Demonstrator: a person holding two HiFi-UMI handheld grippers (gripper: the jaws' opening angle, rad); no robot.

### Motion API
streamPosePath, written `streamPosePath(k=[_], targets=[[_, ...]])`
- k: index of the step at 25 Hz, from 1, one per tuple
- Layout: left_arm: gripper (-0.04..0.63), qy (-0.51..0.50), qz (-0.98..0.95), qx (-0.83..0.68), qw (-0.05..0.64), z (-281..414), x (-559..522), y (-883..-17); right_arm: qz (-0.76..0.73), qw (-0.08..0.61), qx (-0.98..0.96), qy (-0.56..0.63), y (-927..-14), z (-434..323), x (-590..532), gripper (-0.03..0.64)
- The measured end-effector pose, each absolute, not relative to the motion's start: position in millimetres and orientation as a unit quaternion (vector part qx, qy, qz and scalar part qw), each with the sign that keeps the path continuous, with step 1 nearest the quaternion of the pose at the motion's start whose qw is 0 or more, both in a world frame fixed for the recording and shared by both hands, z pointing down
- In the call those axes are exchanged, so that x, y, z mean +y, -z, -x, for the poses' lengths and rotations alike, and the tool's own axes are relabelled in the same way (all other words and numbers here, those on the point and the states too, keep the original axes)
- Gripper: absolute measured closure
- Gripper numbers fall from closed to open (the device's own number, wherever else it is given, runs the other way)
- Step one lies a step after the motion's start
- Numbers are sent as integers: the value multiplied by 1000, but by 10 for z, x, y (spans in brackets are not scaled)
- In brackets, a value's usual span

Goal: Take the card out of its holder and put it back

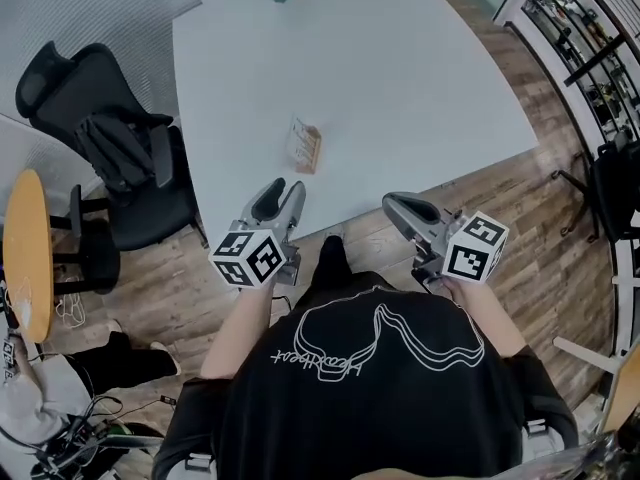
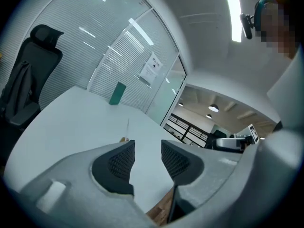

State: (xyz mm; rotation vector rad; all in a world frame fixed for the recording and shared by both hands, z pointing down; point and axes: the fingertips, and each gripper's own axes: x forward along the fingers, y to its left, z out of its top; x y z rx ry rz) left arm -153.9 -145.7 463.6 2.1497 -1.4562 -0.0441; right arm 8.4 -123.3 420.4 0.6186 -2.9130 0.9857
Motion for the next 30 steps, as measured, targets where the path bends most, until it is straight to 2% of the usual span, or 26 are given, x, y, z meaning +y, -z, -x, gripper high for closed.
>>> streamPosePath(k=[8,26,30], targets=[[433,-12,-790,-549,272,1689,-1900,-4966,-210,26,-920,-331,-4439,-6,-1525,607],[434,-53,-780,-562,268,1763,-2426,-5453,-226,29,-903,-364,-4722,-26,-1781,607],[453,-60,-785,-559,260,1730,-2466,-5465,-228,26,-903,-364,-4725,-41,-1788,607]])
